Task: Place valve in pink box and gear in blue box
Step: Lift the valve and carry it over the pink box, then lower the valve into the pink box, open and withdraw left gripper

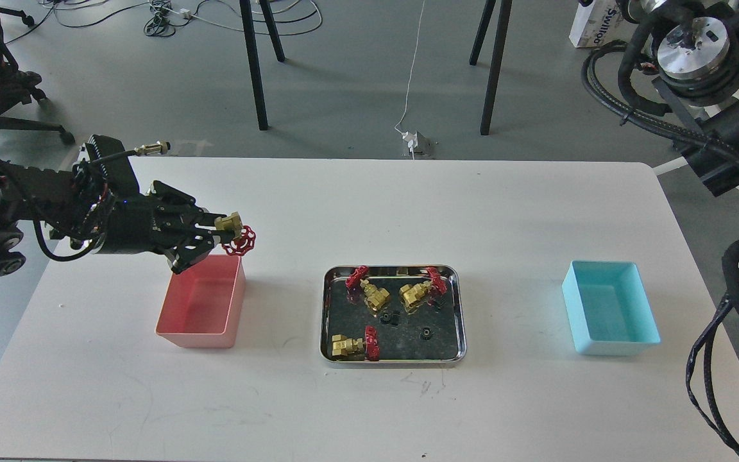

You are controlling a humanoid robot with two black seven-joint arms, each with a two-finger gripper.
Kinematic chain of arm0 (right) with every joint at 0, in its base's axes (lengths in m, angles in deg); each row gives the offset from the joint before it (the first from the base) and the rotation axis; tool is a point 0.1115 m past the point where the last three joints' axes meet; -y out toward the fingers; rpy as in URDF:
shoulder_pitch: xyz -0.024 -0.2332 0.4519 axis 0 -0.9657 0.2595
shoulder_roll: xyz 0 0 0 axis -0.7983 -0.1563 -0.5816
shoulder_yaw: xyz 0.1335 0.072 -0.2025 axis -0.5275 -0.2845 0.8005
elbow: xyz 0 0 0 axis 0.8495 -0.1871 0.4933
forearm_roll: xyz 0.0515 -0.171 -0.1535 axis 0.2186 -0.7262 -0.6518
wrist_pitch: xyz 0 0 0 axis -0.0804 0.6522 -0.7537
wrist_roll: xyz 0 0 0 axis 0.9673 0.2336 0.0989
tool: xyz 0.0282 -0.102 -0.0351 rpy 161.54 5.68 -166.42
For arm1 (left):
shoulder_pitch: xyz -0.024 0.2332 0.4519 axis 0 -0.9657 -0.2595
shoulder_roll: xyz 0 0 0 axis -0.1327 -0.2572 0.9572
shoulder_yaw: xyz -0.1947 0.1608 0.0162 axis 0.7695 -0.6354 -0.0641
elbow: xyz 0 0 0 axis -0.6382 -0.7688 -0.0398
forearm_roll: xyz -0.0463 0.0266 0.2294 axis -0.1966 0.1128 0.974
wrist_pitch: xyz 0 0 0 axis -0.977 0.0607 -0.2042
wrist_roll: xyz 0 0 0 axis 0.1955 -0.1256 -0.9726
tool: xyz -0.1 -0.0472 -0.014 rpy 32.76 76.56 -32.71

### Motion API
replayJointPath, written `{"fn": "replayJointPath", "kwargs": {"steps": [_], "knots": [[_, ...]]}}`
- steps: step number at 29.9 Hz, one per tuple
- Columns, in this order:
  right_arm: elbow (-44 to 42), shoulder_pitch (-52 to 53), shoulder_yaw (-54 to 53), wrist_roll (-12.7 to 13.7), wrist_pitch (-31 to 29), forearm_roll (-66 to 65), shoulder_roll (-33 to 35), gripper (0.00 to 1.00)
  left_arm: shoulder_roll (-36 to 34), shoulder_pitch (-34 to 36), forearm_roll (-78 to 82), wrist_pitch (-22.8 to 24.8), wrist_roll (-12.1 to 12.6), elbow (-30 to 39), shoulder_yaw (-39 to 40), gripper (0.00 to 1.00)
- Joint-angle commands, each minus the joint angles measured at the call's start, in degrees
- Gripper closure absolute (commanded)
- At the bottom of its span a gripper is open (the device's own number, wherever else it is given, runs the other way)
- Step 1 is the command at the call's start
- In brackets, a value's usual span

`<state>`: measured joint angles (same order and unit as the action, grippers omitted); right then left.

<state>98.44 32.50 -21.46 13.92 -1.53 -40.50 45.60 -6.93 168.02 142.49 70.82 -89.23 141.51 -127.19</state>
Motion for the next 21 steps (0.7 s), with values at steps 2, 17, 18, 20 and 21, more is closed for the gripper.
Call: {"fn": "replayJointPath", "kwargs": {"steps": [2, 17, 18, 20, 21], "knots": [[0.5, -2.1, 0.0, 0.0, -0.2, 0.0, -0.1, 0.0, -2.8, -5.2, 3.0, 0.0, 0.0, -0.8, 0.8, 0.83], [0.6, -4.2, -0.1, 0.0, -0.8, 0.0, 0.3, 0.0, 0.2, -15.7, 3.1, -0.9, 0.0, -8.4, 5.3, 0.82], [0.6, -4.3, -0.2, 0.0, -0.8, 0.0, 0.3, 0.0, 0.6, -15.8, 3.1, -0.9, 0.0, -9.0, 5.2, 0.82], [0.6, -4.7, -0.2, 0.0, -0.8, 0.0, 0.3, 0.0, 1.4, -16.6, 3.1, -0.9, 0.0, -10.2, 5.3, 0.82], [0.6, -4.7, -0.2, 0.0, -0.8, 0.0, 0.3, 0.0, 1.9, -17.0, 3.0, -0.9, 0.0, -10.6, 5.3, 0.82]]}}
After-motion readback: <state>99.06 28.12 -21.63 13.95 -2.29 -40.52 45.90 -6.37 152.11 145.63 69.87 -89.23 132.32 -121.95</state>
